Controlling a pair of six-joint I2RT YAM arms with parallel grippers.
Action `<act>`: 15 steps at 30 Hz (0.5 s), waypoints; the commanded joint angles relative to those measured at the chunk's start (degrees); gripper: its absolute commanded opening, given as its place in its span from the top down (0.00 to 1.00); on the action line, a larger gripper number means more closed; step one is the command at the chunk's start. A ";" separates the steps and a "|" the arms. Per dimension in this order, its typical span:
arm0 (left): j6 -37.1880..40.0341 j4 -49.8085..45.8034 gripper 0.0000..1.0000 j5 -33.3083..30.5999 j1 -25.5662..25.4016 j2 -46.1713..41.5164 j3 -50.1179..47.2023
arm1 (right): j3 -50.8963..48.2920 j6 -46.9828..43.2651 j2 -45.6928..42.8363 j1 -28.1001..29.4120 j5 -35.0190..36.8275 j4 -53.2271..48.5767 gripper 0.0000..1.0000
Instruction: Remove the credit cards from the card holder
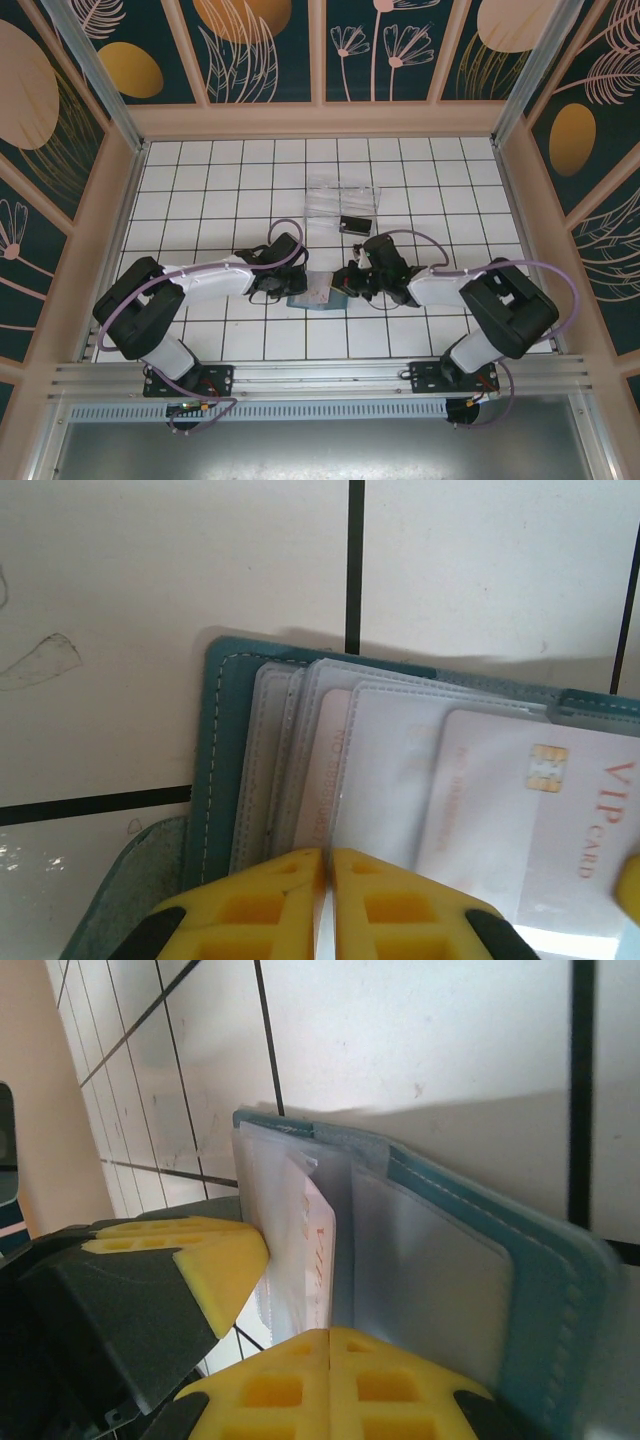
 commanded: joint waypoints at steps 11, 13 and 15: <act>0.91 -5.88 0.87 -2.46 0.25 2.48 -1.35 | 0.18 1.45 5.45 -0.48 -4.48 8.16 0.82; 0.92 -5.73 0.88 -2.26 0.28 2.58 -1.35 | 0.20 1.92 6.33 -0.35 -4.98 9.24 0.81; 0.97 -5.60 0.88 -2.22 0.23 2.58 -1.35 | 0.18 2.56 7.21 -0.27 -5.52 10.75 0.80</act>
